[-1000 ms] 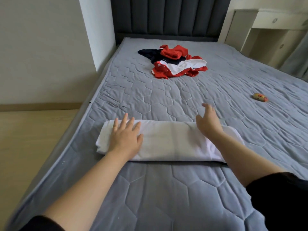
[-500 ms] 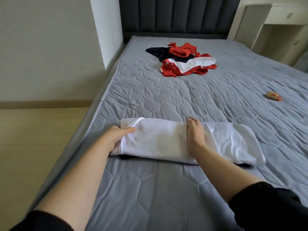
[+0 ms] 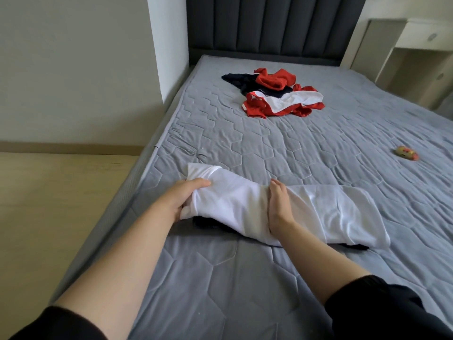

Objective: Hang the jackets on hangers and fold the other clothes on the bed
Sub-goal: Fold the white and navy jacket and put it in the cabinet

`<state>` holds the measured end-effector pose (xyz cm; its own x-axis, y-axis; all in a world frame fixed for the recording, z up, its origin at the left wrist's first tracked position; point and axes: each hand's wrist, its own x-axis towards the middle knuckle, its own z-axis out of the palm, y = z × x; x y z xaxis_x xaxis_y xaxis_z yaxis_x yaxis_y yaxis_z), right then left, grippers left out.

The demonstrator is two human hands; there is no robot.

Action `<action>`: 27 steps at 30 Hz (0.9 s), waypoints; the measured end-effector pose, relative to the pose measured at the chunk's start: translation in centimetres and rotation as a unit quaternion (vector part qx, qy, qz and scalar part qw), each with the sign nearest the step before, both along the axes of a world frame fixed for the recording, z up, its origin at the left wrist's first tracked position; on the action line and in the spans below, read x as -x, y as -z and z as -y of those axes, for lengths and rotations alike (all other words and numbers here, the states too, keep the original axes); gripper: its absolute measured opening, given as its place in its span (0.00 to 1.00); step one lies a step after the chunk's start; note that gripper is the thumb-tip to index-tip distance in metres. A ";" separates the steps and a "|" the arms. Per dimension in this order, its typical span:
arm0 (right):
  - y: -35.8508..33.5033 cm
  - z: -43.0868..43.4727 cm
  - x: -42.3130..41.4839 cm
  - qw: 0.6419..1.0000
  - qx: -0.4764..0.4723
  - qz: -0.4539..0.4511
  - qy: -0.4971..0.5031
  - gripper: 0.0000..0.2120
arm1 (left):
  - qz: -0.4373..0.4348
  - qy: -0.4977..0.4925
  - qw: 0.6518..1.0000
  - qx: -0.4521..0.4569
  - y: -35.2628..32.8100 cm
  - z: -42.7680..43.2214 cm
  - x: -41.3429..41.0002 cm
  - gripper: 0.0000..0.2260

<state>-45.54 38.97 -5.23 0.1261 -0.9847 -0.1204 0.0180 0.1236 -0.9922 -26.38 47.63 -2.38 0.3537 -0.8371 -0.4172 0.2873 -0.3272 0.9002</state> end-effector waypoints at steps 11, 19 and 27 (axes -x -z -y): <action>-1.2 -2.5 -6.1 0.976 -0.087 0.088 -0.178 0.18 | 0.039 -0.065 0.988 0.133 -6.4 -1.0 -1.6 0.08; -3.9 2.0 0.6 0.943 0.073 -0.157 -0.284 0.07 | -0.003 0.060 0.982 0.181 -7.0 0.6 4.6 0.13; -5.7 5.0 11.6 0.959 -0.200 0.127 -0.155 0.35 | 0.580 0.145 0.758 0.263 -0.2 2.6 8.2 0.26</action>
